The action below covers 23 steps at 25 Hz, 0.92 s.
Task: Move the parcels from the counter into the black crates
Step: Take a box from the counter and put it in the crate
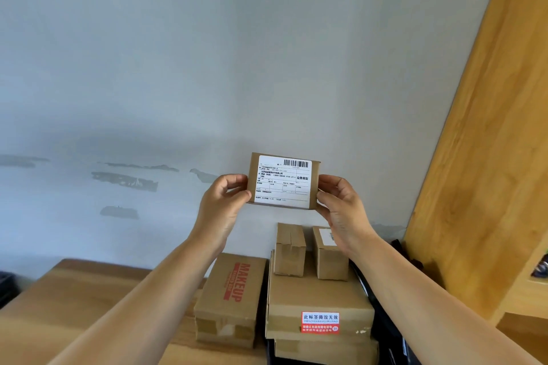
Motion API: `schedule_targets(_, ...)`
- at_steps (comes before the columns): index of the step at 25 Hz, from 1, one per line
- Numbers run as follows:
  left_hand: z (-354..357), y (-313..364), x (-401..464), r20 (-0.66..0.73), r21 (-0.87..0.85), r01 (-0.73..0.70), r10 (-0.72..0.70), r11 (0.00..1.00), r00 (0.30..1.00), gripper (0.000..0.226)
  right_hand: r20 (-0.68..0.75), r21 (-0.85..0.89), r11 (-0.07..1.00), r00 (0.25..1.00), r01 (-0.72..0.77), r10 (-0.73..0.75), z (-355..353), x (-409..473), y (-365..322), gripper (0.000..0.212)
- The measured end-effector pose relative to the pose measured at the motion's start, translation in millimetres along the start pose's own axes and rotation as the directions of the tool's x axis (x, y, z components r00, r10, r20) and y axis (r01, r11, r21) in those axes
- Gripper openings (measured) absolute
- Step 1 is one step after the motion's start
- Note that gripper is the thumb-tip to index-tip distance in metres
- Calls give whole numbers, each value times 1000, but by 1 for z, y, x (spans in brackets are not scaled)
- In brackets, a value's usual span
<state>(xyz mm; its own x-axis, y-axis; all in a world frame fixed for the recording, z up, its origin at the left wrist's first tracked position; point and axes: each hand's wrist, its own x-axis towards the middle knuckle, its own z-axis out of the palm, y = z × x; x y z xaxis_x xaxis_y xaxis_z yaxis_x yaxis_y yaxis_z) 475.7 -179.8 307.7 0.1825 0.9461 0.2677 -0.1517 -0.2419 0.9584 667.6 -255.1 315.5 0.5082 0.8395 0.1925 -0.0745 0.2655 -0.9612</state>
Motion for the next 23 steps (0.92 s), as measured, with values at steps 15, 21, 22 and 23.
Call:
schedule_targets(15, -147, -25, -113, -395, 111, 167, -111, 980, 912, 35, 614, -373, 928, 748, -5, 251, 106, -72, 78, 90)
schedule_targets(21, -273, 1, -184, -471, 91, 153, -93, 984, 877, 35, 730, -417, 900, 635, 124, 251, 217, -153, 91, 102)
schedule_targets(22, -300, 7, -199, -495, 85, 165, -102, 983, 863, 35, 751, -420, 896, 610, 147, 252, 241, -173, 94, 102)
schedule_targets(23, -326, 11, -214, -517, 79, 181, -115, 980, 848, 36, 771, -418, 892, 586, 169, 250, 263, -193, 96, 101)
